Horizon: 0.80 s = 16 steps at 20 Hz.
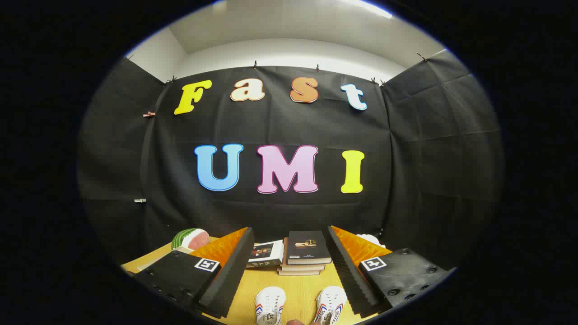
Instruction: Open the storage box then place both shoes into the box .Put the left shoe in first, then the right shoe, with the right side of both shoes facing outward in a uniform manner.
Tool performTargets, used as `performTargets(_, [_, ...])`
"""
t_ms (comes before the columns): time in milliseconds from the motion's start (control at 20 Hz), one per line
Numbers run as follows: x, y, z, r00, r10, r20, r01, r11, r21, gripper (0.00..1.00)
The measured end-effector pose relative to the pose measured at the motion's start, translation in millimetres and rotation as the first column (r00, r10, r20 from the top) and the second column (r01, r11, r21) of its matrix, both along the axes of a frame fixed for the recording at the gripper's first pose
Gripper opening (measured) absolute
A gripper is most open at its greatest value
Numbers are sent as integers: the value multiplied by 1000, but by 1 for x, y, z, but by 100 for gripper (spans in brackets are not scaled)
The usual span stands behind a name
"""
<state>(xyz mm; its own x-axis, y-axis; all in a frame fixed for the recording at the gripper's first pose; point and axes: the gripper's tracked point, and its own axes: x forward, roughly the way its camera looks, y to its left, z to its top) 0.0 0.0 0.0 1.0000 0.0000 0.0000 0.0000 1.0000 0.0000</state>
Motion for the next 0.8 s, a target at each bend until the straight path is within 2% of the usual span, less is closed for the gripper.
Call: performTargets(800, [-8, 9, -23, 995, 40, -88, -44, 998, -36, 97])
